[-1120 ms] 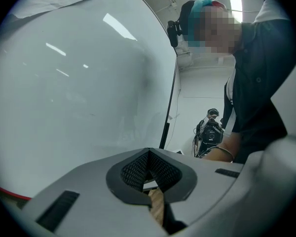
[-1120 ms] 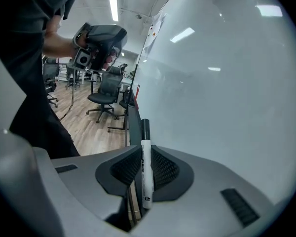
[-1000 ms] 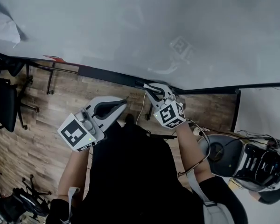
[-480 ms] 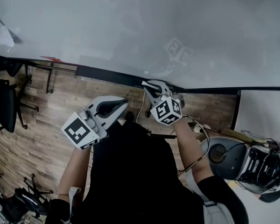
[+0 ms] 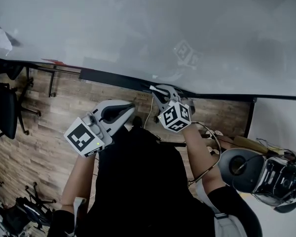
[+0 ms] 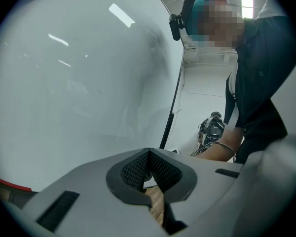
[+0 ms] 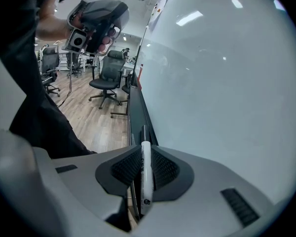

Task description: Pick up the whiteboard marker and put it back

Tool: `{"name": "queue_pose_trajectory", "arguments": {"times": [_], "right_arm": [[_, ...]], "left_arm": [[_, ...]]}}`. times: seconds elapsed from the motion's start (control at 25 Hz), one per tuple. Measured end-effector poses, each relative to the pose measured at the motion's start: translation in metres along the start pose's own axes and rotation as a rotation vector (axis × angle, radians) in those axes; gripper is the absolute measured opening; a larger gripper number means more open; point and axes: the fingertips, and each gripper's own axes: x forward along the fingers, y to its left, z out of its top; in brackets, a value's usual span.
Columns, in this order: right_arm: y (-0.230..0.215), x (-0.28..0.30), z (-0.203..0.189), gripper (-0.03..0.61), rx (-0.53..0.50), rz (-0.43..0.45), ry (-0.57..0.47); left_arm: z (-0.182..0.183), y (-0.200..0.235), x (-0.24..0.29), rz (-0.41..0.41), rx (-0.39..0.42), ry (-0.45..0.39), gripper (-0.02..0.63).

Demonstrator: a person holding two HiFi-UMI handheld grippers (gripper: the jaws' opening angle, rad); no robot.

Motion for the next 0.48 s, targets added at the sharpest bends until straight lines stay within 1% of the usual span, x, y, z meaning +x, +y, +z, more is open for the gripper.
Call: {"name": "queue_pose_trajectory", "arguments": {"times": [0.24, 0.48], "right_arm": [[-0.0003, 0.0011, 0.002, 0.072, -0.005, -0.002, -0.003], [0.0006, 0.0029, 0.0055, 0.072, 0.02, 0.013, -0.009]], "left_arm": [[-0.0001, 0.0021, 0.0014, 0.005, -0.003, 0.002, 0.008], [0.0004, 0.0002, 0.0028, -0.003, -0.005, 0.0, 0.008]]}}
